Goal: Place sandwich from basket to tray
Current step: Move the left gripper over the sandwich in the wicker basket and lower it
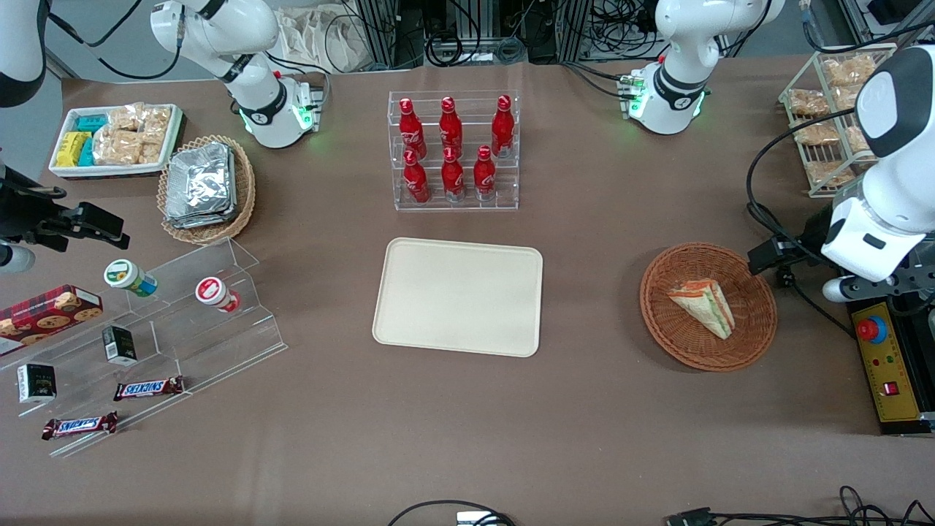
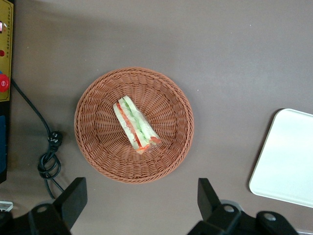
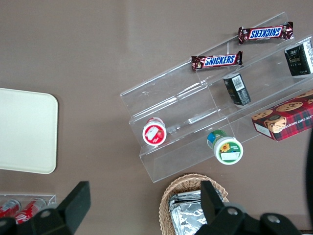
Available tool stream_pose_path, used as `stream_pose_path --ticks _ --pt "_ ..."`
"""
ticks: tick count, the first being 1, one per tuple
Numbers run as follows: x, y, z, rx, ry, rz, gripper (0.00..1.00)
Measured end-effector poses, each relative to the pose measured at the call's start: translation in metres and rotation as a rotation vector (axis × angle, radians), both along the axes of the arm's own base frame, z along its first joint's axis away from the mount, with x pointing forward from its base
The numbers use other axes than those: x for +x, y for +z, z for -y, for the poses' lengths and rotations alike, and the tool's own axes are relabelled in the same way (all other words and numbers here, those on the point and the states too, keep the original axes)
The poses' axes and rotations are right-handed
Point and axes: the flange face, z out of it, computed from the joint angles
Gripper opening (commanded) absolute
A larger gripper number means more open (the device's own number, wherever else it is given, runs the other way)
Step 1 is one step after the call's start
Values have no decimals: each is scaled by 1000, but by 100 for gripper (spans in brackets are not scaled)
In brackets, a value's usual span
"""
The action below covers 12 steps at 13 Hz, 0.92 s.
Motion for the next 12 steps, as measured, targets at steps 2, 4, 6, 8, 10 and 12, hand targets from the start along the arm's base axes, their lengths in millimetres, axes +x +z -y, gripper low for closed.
stream_pose_path --ticks 2,4,6,8,10,12 --pt "3 -1 -1 -1 0 -6 100" --pt "4 -6 -4 18 -3 -22 100" --pt "9 -26 -9 56 23 -61 100" --pt "17 -54 -15 104 160 -100 100" --pt "25 -97 -19 124 288 -128 100" --pt "29 -151 -30 105 368 -89 100"
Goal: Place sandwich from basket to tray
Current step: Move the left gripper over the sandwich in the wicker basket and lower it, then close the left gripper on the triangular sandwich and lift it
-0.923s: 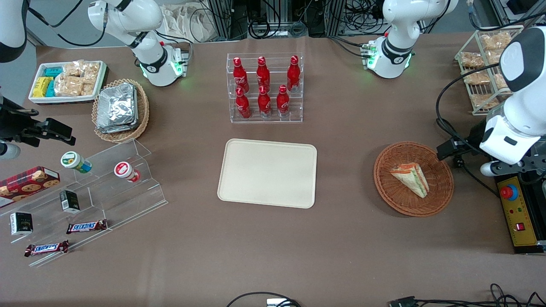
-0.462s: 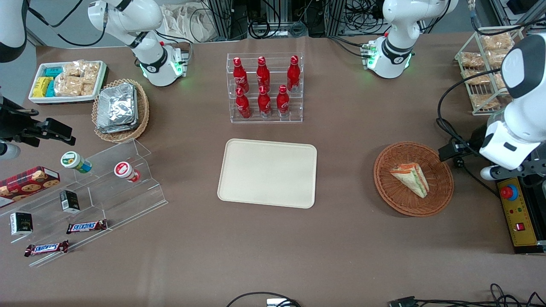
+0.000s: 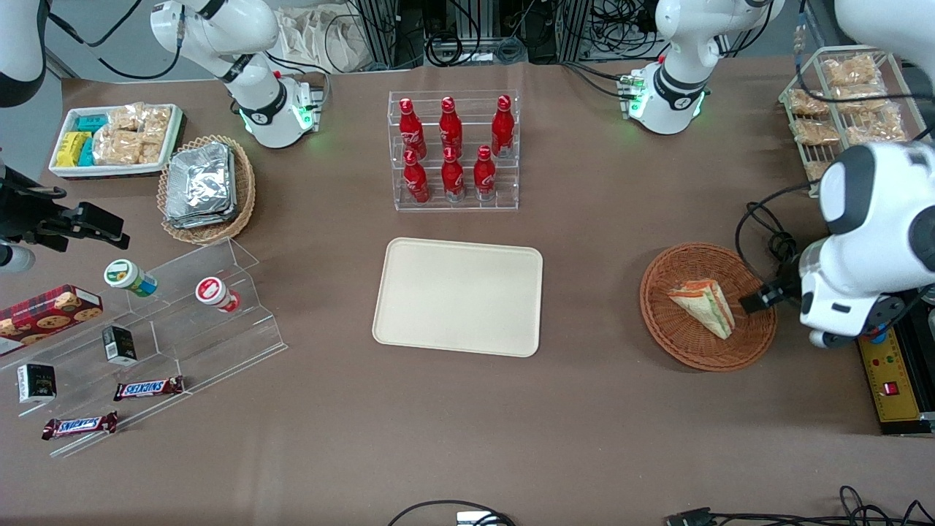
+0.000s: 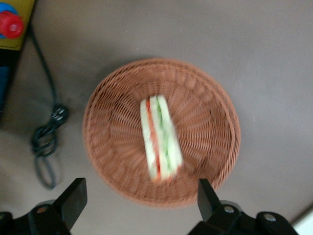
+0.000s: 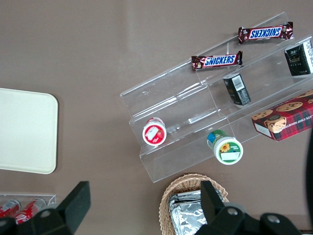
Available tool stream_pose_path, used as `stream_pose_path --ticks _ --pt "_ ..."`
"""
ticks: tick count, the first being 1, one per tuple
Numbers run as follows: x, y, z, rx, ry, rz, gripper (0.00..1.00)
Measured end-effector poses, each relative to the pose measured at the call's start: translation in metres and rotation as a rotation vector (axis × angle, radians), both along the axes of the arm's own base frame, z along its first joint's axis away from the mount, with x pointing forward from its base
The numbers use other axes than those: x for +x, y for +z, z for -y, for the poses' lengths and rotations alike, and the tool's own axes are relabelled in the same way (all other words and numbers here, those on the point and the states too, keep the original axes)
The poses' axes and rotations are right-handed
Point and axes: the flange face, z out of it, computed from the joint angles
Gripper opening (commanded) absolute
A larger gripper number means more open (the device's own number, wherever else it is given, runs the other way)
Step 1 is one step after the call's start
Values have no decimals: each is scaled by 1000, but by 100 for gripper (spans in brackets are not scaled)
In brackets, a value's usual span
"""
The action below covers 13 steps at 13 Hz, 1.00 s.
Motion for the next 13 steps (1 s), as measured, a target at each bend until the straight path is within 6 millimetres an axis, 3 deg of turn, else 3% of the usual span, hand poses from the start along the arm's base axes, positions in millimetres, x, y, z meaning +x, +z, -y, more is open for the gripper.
stream_pose_path --ticks 2,4,13 --pt "-9 -53 -4 -3 122 34 100" --pt "-20 -87 1 -2 214 35 100" --pt "-39 -134 10 15 339 -35 100"
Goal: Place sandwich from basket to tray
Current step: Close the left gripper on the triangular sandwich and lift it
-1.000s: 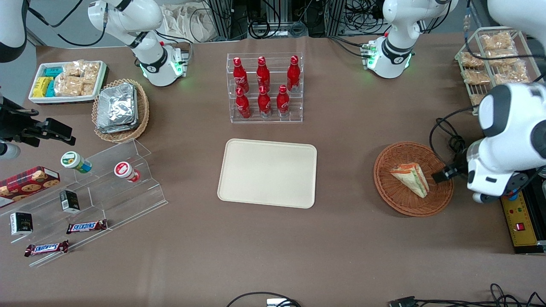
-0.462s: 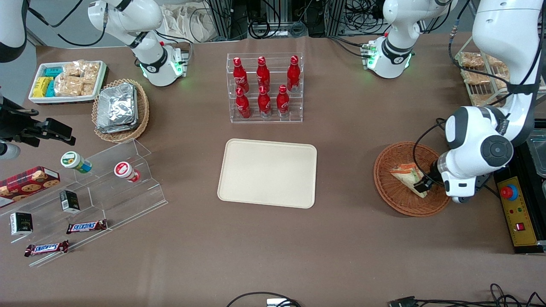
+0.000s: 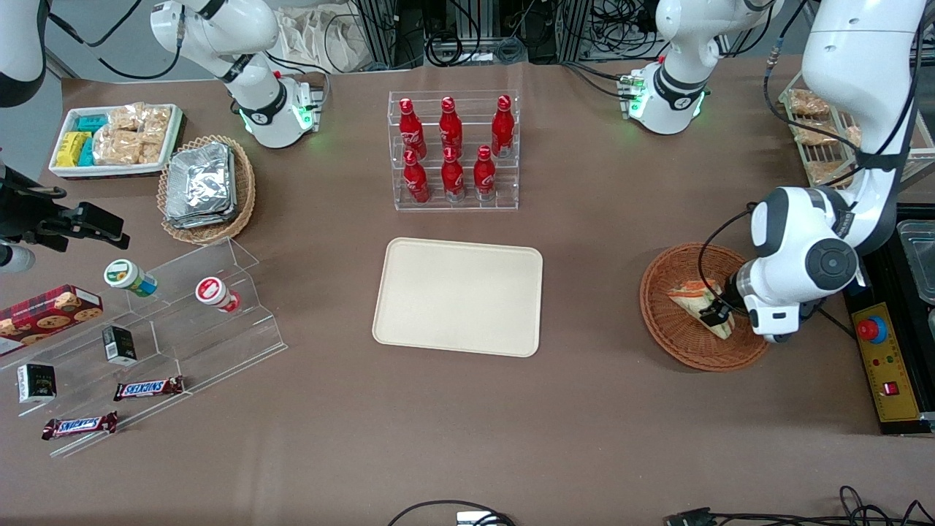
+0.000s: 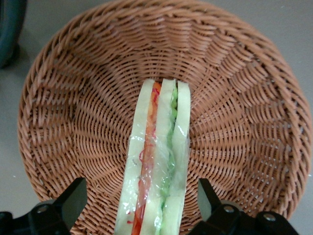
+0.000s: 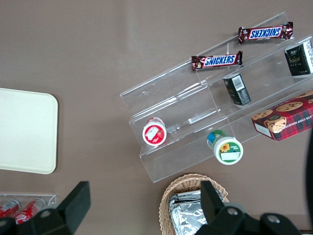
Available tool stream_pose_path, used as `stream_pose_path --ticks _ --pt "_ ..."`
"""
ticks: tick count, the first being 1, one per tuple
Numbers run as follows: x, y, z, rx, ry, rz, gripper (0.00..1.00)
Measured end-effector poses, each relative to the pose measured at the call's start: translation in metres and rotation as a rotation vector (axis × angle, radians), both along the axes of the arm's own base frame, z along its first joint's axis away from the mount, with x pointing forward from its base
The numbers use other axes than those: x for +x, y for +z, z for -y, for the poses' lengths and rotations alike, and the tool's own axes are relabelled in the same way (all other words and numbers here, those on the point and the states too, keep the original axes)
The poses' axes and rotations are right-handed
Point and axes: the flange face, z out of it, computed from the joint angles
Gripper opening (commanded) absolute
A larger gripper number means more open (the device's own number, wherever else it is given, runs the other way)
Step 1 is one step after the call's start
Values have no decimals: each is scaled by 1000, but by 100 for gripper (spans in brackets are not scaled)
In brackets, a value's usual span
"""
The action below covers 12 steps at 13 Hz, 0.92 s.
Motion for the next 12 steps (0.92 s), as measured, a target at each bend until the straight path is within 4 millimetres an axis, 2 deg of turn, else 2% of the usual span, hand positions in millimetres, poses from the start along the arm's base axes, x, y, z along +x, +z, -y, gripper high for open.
stream_pose_path --ticks 2,3,4,5,6,7,9,12 --pt "-1 -8 2 0 23 -9 100" --pt "-1 -12 4 0 30 -13 96" --pt "-1 -14 6 0 33 -16 76" --pt "-1 -15 9 -1 34 -15 43" --pt "-1 -15 12 0 40 -12 14" --pt "0 -14 13 2 47 -9 0" --pt "3 -9 18 3 49 3 0" --pt "14 14 19 6 49 39 0"
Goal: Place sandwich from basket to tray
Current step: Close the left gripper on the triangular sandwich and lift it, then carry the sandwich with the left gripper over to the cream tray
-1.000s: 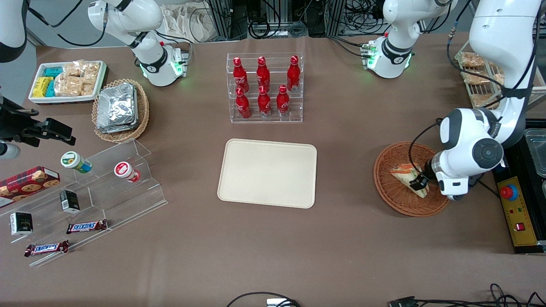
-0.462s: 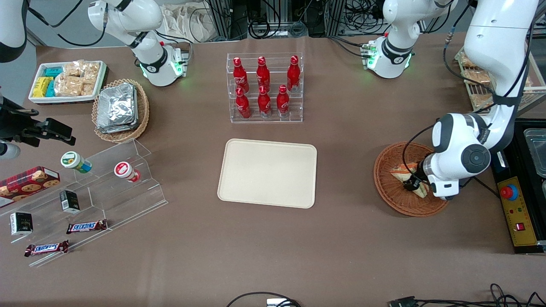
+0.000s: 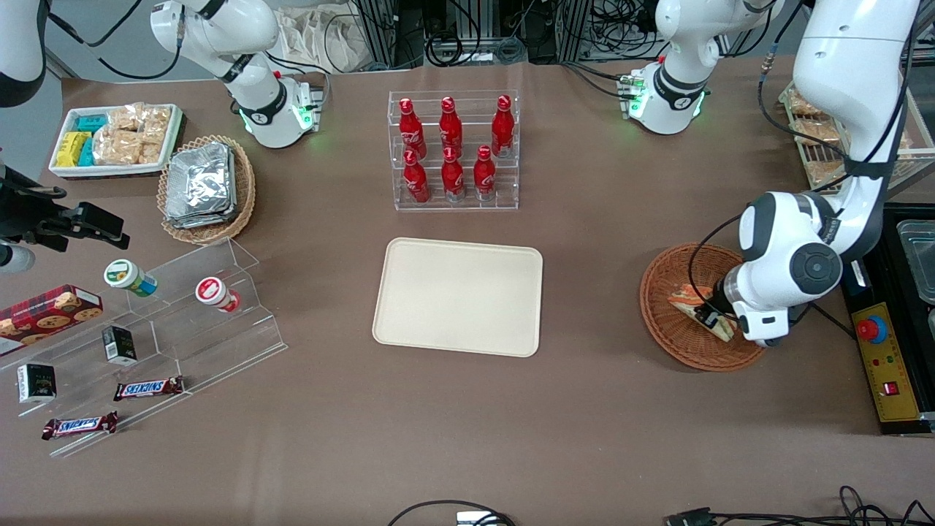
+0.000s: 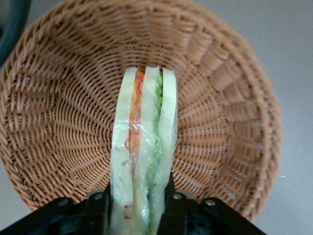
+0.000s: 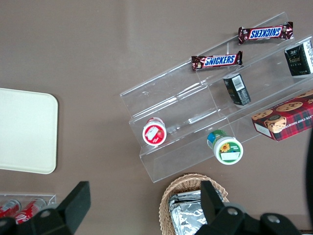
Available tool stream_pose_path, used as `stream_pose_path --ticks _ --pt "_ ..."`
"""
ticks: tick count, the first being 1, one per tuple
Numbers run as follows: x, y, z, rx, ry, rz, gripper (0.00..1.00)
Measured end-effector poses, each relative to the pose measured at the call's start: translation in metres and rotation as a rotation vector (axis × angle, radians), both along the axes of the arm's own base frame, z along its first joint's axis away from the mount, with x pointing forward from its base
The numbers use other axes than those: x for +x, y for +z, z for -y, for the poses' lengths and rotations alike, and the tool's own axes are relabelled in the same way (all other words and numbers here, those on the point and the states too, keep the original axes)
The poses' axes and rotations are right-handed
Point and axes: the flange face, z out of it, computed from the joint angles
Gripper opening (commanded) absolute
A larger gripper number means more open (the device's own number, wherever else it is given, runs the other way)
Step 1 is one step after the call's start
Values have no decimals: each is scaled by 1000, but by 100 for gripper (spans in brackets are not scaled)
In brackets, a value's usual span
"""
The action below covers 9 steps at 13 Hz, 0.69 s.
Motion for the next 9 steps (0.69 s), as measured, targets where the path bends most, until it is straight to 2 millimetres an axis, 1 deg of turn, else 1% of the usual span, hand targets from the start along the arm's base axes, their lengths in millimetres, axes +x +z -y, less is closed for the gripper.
stream_pose_path --ticks 2,4,6,8,9 --pt "10 26 -2 8 -22 -15 0" --pt "25 65 -2 4 -120 -34 0" --pt "38 109 3 -9 -259 -38 0" --pt "48 148 6 -20 -363 -19 0" --pt "51 165 12 -24 -412 -11 0"
